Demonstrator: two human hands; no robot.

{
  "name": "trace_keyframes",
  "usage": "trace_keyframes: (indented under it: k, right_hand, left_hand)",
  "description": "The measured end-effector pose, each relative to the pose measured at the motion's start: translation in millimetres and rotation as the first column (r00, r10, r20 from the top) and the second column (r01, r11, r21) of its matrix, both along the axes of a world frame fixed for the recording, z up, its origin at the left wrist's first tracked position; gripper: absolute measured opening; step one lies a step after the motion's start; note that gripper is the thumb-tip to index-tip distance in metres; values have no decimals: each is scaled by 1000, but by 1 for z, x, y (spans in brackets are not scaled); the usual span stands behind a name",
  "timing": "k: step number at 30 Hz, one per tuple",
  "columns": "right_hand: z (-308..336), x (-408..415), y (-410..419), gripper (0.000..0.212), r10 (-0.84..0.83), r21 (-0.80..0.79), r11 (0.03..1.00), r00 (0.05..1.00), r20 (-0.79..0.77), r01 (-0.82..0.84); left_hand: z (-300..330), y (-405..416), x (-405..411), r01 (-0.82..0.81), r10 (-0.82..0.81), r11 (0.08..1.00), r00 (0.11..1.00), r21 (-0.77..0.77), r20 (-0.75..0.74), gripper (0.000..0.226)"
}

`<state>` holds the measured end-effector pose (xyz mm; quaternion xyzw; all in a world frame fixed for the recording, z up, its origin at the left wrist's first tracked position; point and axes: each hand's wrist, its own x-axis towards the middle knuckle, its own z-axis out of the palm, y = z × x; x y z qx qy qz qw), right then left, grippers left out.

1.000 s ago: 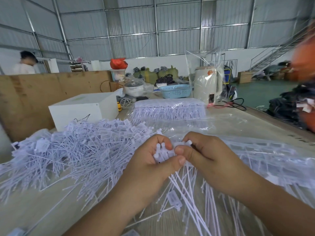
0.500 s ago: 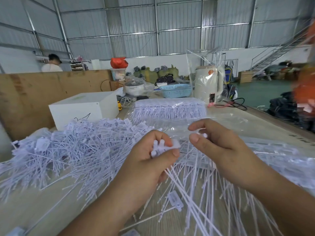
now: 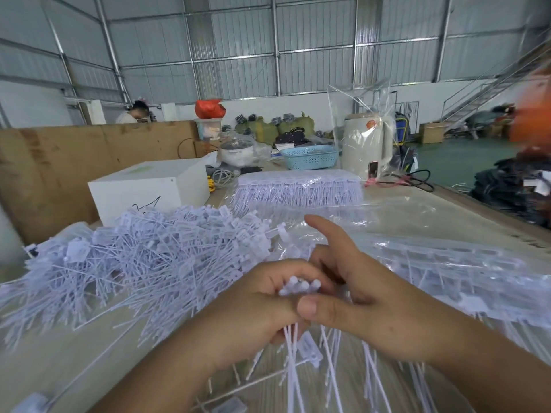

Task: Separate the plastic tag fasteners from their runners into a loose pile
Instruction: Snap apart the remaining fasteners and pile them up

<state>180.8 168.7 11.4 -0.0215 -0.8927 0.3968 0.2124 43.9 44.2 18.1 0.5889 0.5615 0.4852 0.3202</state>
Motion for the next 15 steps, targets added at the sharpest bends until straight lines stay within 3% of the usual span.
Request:
trace_keyframes:
  k: [3, 8, 10, 12, 15]
  right_hand:
    - [4, 2, 4, 76, 5, -14, 1000, 1000, 25, -4]
    - [10, 7, 19, 29, 47, -106, 994, 992, 118, -35]
    - [10, 7, 19, 27, 26, -103, 995, 990, 138, -12]
    - [7, 5, 19, 38, -22, -75, 997, 993, 113, 31]
    - [4, 1, 13, 34, -120, -24, 992, 991, 59, 121]
  left_hand:
    - [1, 0, -1, -24, 20, 997, 998, 67, 52, 7]
    - [4, -3, -5, -142, 133, 986, 986, 87, 100, 15]
    - [2, -1, -1, -179, 168, 980, 978, 85, 122, 18]
    - [-1, 4, 3, -282, 269, 953, 955, 112, 122, 20]
    - [-8, 9, 6, -426, 406, 893, 902, 142, 148, 33]
